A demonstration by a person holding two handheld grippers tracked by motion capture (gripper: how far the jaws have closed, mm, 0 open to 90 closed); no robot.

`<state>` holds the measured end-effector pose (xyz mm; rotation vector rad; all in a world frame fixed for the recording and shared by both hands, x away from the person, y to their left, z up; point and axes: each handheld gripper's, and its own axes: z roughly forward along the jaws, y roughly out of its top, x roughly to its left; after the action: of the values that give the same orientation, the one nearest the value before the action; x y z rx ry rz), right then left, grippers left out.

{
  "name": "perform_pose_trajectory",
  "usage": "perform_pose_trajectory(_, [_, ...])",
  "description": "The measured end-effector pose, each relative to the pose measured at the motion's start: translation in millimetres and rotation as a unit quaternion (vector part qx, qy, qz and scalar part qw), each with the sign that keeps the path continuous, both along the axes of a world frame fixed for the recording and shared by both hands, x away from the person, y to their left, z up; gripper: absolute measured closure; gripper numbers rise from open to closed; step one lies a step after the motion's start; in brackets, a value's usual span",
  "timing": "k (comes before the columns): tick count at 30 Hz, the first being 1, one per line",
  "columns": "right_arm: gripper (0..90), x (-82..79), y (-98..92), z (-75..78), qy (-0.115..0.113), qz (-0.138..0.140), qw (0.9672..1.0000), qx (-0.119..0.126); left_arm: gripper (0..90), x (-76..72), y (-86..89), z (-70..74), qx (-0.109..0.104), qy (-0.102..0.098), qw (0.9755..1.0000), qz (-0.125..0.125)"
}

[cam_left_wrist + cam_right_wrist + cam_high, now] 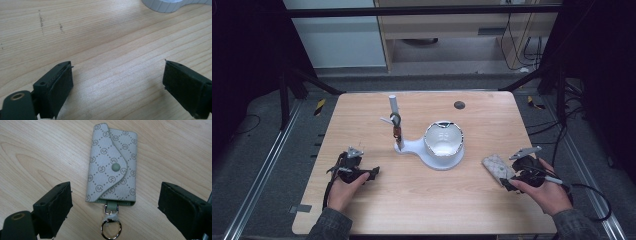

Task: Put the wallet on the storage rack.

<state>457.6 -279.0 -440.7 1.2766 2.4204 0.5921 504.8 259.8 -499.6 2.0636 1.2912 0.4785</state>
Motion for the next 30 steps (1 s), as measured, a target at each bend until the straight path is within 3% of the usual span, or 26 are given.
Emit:
perform_pose_trajectory(7, [10.6, 5.7, -2.5, -0.7, 0.022, -0.007, 0.9997, 0.000, 5.0, 0.4, -2.2, -1.8, 0.007, 0.001, 1.0000, -0.001])
perform_pose_trajectory(13, [13.0, 12.3, -0.3, -4.2, 0.038, -0.006, 0.9993, -0.005, 4.1, -1.0, -1.6, -5.8, 0.020, -0.018, 0.9996, 0.001])
perform_pose_trajectory(18, [14.9, 17.2, 2.9, -4.6, 0.047, -0.008, 0.9988, -0.008, 1.5, -2.0, -2.1, -8.5, 0.017, -0.028, 0.9995, 0.001])
perform_pose_trajectory(30, [17.7, 25.3, 8.9, -14.7, 0.080, -0.022, 0.9963, -0.022, 1.2, -2.0, -2.4, -8.6, 0.017, -0.028, 0.9994, 0.001])
